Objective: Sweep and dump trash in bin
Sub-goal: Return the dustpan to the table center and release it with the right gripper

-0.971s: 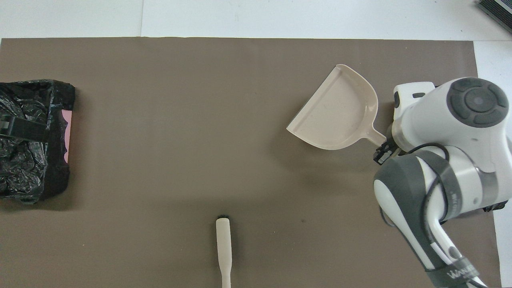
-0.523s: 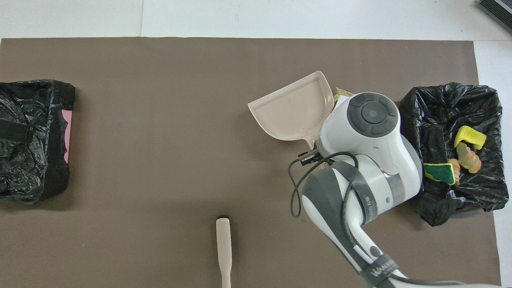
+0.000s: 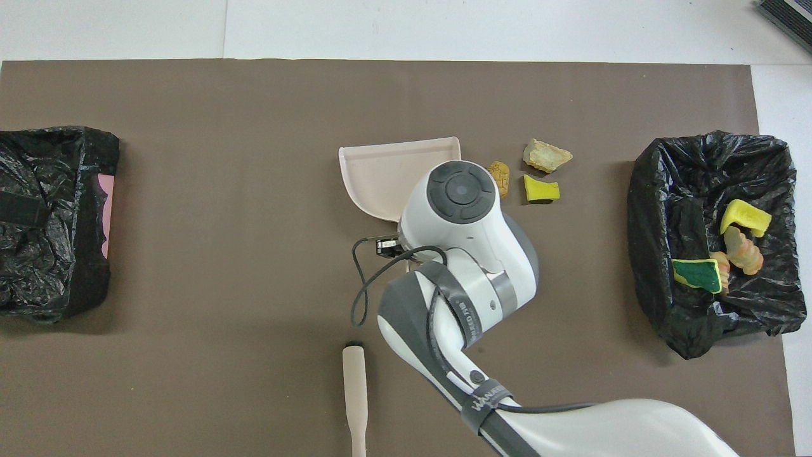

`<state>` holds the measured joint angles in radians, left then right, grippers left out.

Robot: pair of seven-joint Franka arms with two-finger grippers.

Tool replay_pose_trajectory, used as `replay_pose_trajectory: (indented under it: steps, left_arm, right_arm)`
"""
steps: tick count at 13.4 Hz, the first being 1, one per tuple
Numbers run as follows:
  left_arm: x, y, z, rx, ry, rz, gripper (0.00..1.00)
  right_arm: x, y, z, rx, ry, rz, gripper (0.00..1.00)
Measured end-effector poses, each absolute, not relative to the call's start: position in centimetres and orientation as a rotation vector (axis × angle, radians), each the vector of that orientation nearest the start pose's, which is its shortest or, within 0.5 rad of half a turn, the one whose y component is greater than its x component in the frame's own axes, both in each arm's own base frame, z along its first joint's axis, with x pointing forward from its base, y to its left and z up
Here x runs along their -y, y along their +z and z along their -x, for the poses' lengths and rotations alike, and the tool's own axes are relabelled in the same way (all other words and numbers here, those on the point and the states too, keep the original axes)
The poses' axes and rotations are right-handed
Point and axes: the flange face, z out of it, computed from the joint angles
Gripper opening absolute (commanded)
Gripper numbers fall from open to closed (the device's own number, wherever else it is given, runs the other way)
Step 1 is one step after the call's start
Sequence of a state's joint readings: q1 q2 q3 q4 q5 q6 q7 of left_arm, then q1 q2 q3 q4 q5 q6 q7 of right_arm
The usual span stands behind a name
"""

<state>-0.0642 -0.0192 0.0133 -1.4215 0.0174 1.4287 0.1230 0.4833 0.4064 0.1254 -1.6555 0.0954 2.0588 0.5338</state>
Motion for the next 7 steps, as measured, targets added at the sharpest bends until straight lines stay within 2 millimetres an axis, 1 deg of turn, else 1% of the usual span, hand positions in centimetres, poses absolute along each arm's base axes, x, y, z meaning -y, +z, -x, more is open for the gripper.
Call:
replay_pose_trajectory:
  steps: [1, 2, 3, 4, 5, 7]
  left_arm:
    - [2.6, 69.1, -53.1, -0.270, -0.040, 3.112, 1.00]
    - [2.8, 69.1, -53.1, -0.275, -0.039, 3.112, 1.00]
    - [3.0, 69.1, -53.1, -0.279, -0.036, 3.111, 1.00]
    - [3.2, 69.1, -53.1, -0.285, -0.033, 3.111, 1.00]
    - [3.4, 69.1, -53.0, -0.290, -0.030, 3.110, 1.00]
    - [3.5, 69.0, -53.0, -0.294, -0.027, 3.110, 1.00]
  right_arm:
    - [-39.8, 36.9, -54.8, -0.034, 0.120, 3.026, 0.00]
    - [-41.5, 36.0, -54.9, -0.082, 0.128, 3.022, 0.82]
    - [-42.5, 35.4, -55.0, -0.103, 0.130, 3.019, 1.00]
    - [-42.8, 35.2, -55.4, -0.109, 0.123, 3.014, 1.00]
    - [-42.7, 35.3, -55.8, -0.115, 0.110, 3.009, 1.00]
    - [-42.6, 36.2, -55.9, -0.117, 0.105, 3.007, 1.00]
